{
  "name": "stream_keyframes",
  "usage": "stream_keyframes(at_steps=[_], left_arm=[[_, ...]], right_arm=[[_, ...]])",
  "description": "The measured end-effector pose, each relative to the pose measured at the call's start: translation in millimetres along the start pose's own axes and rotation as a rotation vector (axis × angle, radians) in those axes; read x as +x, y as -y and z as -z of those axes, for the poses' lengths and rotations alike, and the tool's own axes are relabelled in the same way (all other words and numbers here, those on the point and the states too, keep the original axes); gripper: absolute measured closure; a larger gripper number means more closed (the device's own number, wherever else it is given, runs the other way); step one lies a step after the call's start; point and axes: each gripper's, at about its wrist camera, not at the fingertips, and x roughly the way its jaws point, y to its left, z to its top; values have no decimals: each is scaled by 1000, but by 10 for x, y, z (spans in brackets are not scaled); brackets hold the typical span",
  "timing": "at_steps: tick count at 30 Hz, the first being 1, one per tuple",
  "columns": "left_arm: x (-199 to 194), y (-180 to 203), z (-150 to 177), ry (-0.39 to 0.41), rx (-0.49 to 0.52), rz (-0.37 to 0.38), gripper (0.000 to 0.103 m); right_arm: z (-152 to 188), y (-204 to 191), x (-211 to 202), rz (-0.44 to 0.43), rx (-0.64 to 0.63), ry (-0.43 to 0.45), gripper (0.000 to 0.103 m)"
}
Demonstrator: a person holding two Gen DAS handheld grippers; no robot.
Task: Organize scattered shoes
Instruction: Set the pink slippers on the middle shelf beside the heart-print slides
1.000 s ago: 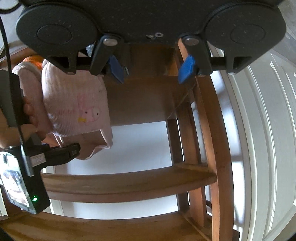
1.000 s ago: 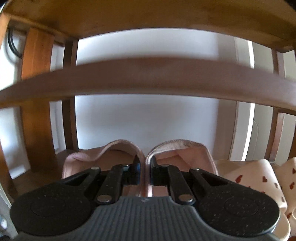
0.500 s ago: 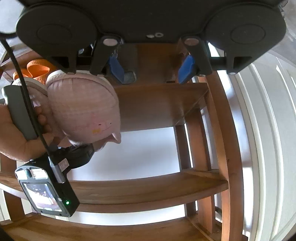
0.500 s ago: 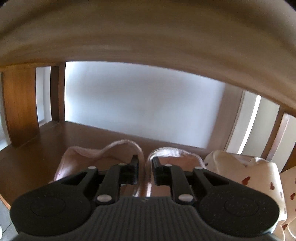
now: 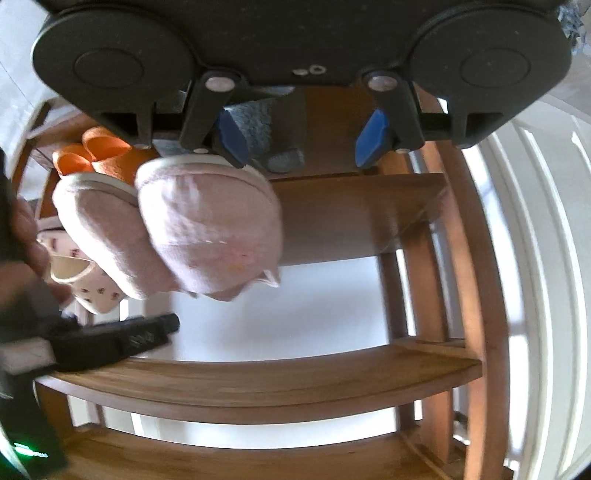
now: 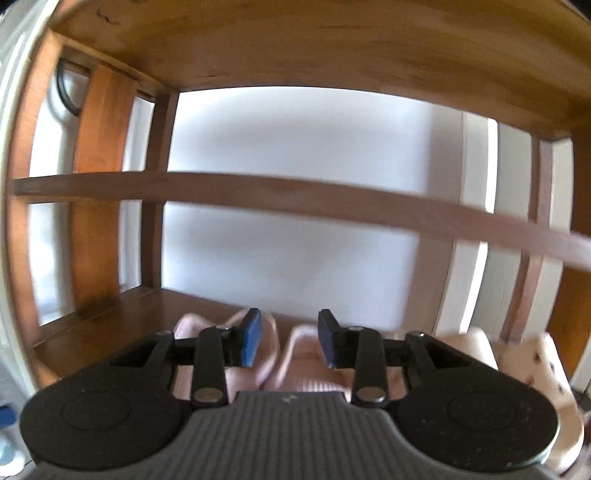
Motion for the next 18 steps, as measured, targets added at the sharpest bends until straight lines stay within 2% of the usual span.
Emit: stream_keyframes(at_steps=[6, 12, 18], left_arm=[[35, 222, 13, 4, 27, 71, 38], [122, 307, 18, -3, 22, 83, 38], [170, 339, 5, -7, 19, 100, 38]], right_arm=[[405, 243, -725, -3, 31, -7, 69], [611, 309, -858, -13, 36, -83, 78], [798, 317, -1017, -49, 38, -149, 78]])
